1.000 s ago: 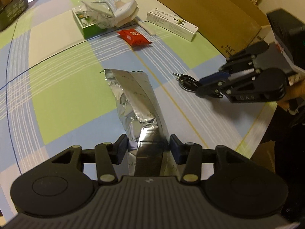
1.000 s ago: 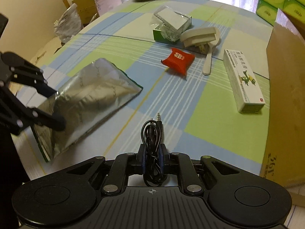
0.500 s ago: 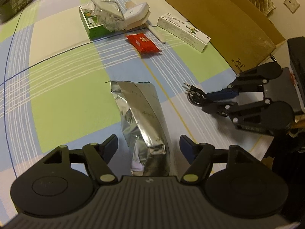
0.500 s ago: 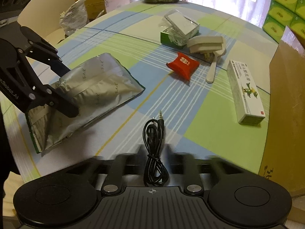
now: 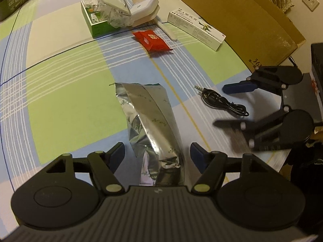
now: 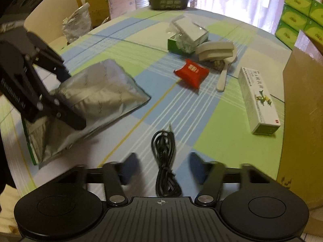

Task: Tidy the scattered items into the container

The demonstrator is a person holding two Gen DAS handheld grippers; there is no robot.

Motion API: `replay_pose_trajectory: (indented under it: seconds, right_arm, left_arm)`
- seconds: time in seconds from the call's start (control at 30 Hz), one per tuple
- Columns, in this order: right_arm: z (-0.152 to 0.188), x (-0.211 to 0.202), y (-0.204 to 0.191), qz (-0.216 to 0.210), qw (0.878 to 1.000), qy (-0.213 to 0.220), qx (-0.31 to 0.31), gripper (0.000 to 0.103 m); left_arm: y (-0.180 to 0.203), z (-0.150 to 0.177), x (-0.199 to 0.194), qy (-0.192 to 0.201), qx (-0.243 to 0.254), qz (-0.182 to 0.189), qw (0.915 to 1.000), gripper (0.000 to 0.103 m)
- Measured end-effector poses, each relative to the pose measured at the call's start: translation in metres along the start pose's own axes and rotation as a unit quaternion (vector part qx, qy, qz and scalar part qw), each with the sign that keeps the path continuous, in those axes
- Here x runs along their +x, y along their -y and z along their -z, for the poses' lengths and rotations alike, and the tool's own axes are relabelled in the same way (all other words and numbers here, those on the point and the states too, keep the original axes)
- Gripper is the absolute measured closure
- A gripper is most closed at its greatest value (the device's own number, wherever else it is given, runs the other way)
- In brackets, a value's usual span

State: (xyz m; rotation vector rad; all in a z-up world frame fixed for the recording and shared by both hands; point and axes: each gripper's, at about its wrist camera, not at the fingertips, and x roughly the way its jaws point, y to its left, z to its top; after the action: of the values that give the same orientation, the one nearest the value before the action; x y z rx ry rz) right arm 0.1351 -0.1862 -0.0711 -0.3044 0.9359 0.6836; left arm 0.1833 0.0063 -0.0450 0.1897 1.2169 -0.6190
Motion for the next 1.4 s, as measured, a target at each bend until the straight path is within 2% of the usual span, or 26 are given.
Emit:
replay_pose_trajectory:
  seconds: [0.13,0.3,0.5,0.6,0.87,1.03,1.4]
  right_arm:
    - [-0.003,0.0,-0.002,0.011,1.0,-0.001,-0.016,0.077]
    - [0.003,-0.004,-0.008,0.011,1.0,0.003,-0.029,0.079]
    - [0.008,-0.012,-0.008,0.012,1.0,0.008,-0.007,0.079]
    - [0.009,-0.015,-0.008,0.011,1.0,0.01,0.0,0.079]
    - [0.011,-0.023,-0.008,0.009,1.0,0.016,0.013,0.079]
    - [0.011,-0.029,-0.008,0.011,0.999,0.022,0.021,0.079]
    - [0.013,-0.042,-0.009,0.012,0.999,0.034,0.034,0.079]
  left_arm:
    - [0.001,-0.002,0.003,-0.002,-0.002,0.001,1.0,0.037]
    - [0.002,-0.002,0.005,-0.009,0.001,0.007,0.9999,0.041]
    - [-0.003,0.0,0.006,-0.016,-0.01,0.011,0.9998,0.05]
    - [-0.005,-0.002,0.005,-0.018,-0.017,0.015,0.9996,0.051]
    - [-0.001,-0.004,0.0,-0.02,0.009,0.018,0.9996,0.069]
    - [0.004,-0.003,-0.004,-0.019,0.033,0.008,0.9992,0.071]
    - [0.014,-0.001,-0.019,-0.002,0.041,0.006,0.9991,0.072]
